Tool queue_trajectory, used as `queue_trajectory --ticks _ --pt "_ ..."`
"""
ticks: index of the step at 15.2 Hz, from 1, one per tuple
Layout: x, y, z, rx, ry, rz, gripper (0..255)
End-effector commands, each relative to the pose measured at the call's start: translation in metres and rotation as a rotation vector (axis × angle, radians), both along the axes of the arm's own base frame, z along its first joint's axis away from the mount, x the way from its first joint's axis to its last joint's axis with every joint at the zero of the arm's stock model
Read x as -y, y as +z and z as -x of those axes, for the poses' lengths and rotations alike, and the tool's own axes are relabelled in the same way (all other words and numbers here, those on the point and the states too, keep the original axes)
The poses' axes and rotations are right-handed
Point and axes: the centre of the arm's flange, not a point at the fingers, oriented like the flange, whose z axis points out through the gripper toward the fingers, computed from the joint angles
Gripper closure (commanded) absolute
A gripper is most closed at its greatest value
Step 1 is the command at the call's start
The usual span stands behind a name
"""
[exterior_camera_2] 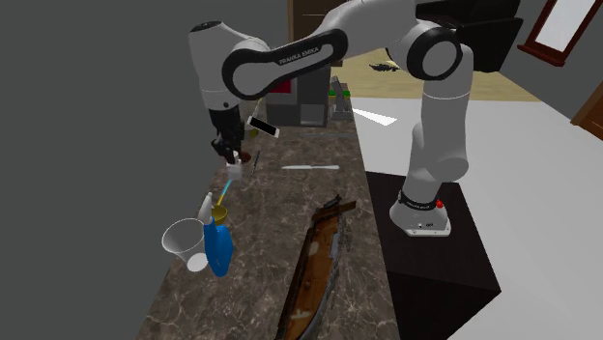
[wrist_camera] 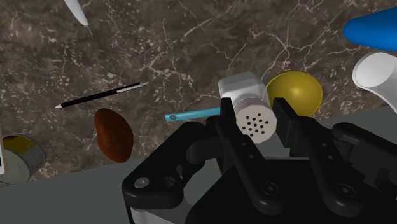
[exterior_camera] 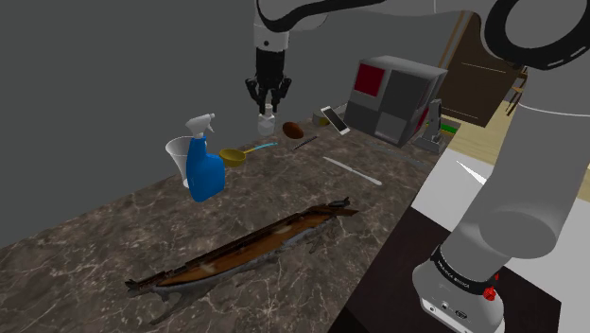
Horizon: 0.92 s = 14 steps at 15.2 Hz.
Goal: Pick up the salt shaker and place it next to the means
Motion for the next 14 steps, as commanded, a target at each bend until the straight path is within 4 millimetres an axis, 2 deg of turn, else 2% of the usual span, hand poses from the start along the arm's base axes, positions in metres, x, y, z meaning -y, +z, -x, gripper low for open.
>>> queue_trajectory --ticks 1,7,14 --pt "0.0 0.011 0.0 -0.001 0.0 0.0 255" --pt "0.0 0.038 0.0 -0.001 0.0 0.0 255" --pt "0.087 0.039 0.03 -0.001 0.0 0.0 255"
